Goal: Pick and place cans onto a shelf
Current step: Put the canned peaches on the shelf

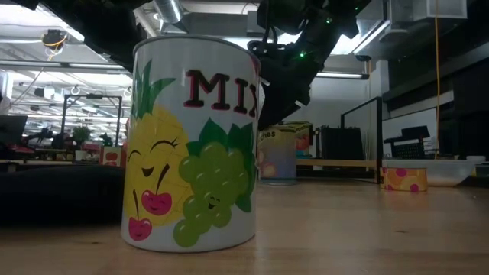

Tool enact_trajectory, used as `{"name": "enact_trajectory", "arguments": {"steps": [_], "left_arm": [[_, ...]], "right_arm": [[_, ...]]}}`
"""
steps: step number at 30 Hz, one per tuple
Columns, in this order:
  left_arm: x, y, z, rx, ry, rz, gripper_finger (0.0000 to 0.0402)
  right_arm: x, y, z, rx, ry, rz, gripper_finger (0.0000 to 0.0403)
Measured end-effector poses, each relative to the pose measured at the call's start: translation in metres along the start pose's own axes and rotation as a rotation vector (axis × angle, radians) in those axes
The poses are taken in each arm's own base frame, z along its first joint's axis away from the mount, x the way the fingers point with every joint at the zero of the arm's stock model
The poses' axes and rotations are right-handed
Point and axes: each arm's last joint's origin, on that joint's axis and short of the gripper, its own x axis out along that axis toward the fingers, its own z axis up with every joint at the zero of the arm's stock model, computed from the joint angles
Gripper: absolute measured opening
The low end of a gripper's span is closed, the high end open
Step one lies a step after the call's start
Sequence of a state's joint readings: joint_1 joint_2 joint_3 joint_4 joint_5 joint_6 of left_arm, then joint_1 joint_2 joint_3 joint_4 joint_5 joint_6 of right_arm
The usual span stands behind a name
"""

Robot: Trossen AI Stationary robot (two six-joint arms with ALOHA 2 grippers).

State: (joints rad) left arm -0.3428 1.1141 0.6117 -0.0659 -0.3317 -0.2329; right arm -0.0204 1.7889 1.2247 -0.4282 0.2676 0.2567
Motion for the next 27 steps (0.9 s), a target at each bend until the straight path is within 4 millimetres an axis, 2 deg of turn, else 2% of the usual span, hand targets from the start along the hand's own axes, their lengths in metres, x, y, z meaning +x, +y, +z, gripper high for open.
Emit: {"name": "enact_trajectory", "arguments": {"steps": [12, 22, 27], "left_arm": [[0.0, 0.0, 0.0, 0.0, 0.0, 0.0, 0.0017], [0.0, 0.0, 0.0, 0.0, 0.0, 0.0, 0.0001], [0.0, 0.0, 0.0, 0.0, 0.001, 0.0, 0.001]], "right_arm": [[-0.001, 0.0, -0.001, -0.032, 0.011, 0.001, 0.0008], [-0.003, -0.001, -0.002, -0.07, 0.028, 0.006, 0.0004], [-0.013, -0.003, -0.005, -0.093, 0.062, 0.057, 0.0002]]}}
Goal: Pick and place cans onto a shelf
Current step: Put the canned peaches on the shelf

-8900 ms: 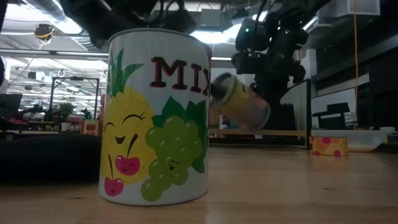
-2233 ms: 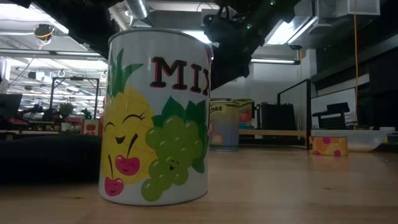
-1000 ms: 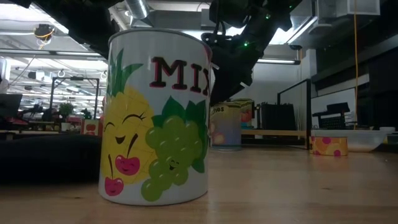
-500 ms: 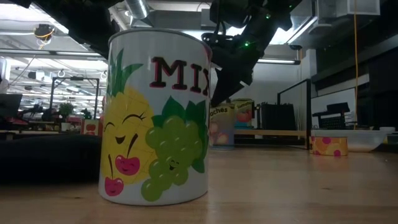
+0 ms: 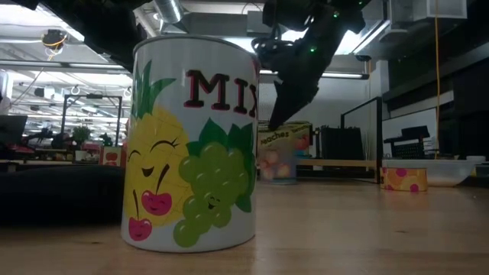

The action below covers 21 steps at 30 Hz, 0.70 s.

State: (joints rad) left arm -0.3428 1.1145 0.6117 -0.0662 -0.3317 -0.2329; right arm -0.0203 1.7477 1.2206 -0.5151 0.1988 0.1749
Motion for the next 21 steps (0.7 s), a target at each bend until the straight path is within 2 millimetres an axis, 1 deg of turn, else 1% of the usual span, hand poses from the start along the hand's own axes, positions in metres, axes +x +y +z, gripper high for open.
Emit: {"name": "enact_trajectory", "arguments": {"steps": [3, 9, 14, 16, 21], "left_arm": [[0.0, 0.0, 0.0, 0.0, -0.001, 0.0, 0.0015], [0.0, 0.0, 0.0, -0.001, -0.002, -0.001, 0.0016], [0.0, 0.0, 0.0, 0.0, -0.001, -0.001, 0.0005], [0.0, 0.0, 0.0, 0.0, -0.001, -0.001, 0.0002], [0.0, 0.0, 0.0, 0.0, -0.002, -0.001, 0.0007]], "right_arm": [[-0.011, -0.001, -0.002, -0.003, 0.015, 0.027, 0.0002], [-0.039, -0.007, -0.006, -0.007, 0.033, 0.047, 0.0001], [-0.066, -0.014, -0.011, -0.022, 0.035, 0.05, 0.0001], [-0.078, -0.016, -0.012, -0.03, 0.023, 0.08, 0.0001], [-0.11, -0.022, -0.016, -0.045, -0.037, 0.124, 0.0]]}}
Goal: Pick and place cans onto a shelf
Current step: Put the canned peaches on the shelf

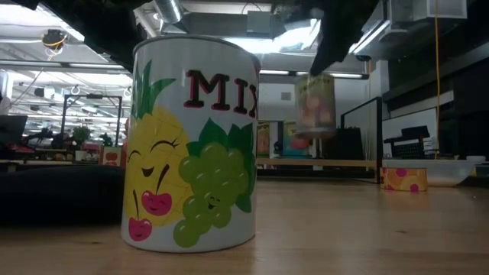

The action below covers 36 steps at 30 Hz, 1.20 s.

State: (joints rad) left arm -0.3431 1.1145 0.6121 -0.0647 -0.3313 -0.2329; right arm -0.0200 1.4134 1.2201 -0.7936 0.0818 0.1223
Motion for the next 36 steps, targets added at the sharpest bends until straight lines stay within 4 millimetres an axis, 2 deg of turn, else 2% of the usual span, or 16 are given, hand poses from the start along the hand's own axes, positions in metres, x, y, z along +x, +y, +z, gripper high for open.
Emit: {"name": "enact_trajectory", "arguments": {"steps": [5, 11, 18, 24, 30, 36], "left_arm": [[0.0, -0.001, 0.003, -0.008, -0.031, -0.007, 0.0009], [0.0, -0.001, 0.006, 0.011, -0.06, -0.012, 0.0005], [0.0, -0.002, 0.007, 0.008, -0.073, -0.015, 0.0002], [0.0, -0.002, 0.008, 0.006, -0.077, -0.016, 0.0001], [0.0, -0.002, 0.008, 0.007, -0.077, -0.016, 0.0001], [0.0, -0.002, 0.008, 0.007, -0.077, -0.016, 0.0001]], "right_arm": [[-0.035, -0.005, -0.005, 0.008, -0.084, 0.007, 0.0], [-0.073, -0.013, -0.014, -0.061, -0.194, -0.001, 0.0], [-0.098, -0.035, -0.022, -0.101, -0.259, -0.074, 0.0], [-0.1, -0.056, -0.027, -0.153, -0.224, -0.156, 0.0], [-0.086, -0.077, -0.036, -0.183, -0.161, -0.168, 0.0], [-0.072, -0.098, -0.049, -0.123, -0.113, -0.194, 0.0]]}}
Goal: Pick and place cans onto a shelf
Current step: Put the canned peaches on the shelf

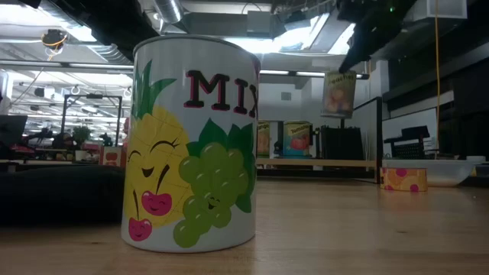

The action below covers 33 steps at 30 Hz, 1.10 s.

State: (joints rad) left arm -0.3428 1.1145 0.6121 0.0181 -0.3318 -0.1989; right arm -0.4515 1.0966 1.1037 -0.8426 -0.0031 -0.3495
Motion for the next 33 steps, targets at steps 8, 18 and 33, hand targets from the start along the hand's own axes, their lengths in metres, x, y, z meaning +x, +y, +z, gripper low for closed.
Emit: {"name": "enact_trajectory", "arguments": {"steps": [8, 18, 33], "left_arm": [[0.0, 0.0, 0.0, 0.0, 0.001, 0.0, 0.0001], [0.0, 0.0, 0.0, 0.0, 0.001, 0.0, 0.0001], [0.0, 0.0, 0.0, 0.001, 0.001, 0.0, 0.0002]], "right_arm": [[0.014, -0.015, -0.008, 0.018, -0.053, 0.044, 0.0], [0.034, -0.031, -0.01, 0.013, -0.005, 0.026, 0.0], [0.074, -0.054, -0.024, 0.043, 0.134, 0.037, 0.0005]]}}
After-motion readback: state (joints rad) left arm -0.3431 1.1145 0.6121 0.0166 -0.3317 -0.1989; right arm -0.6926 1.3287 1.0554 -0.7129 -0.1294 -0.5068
